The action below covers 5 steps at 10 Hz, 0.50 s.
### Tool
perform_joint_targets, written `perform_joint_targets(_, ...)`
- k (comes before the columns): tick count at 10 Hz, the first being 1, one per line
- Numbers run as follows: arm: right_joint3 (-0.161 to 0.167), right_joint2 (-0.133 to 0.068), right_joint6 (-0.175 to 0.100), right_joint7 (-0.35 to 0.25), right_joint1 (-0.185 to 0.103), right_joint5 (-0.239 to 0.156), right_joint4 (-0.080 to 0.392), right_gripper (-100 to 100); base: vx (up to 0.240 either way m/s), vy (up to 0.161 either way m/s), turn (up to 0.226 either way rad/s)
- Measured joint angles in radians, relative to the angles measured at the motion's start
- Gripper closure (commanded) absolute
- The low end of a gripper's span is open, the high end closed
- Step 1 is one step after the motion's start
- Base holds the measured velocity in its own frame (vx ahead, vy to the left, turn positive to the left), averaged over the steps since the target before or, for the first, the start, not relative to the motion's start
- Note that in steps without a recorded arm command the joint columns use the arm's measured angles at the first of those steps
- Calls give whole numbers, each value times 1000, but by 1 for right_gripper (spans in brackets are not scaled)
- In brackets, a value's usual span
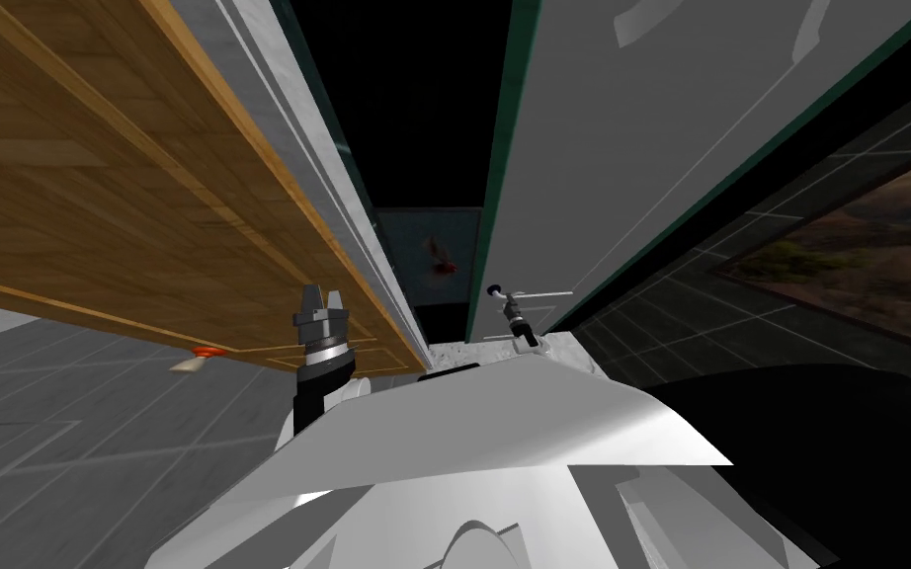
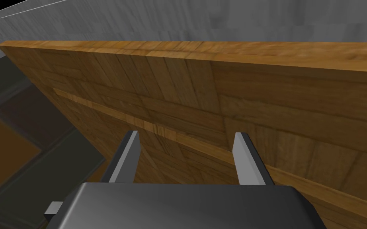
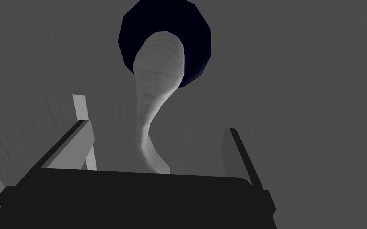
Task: Pull the door open
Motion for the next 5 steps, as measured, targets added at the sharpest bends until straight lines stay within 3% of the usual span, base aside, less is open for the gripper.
perform_joint_targets(2,-5,1,-6,1,-21,-2,27,-100,87,-35,76)
perform_joint_targets(3,-5,1,-6,0,-22,-2,27,100,-30,2,-11)
perform_joint_targets(5,-6,1,0,0,-15,-3,33,100,-23,12,-6)
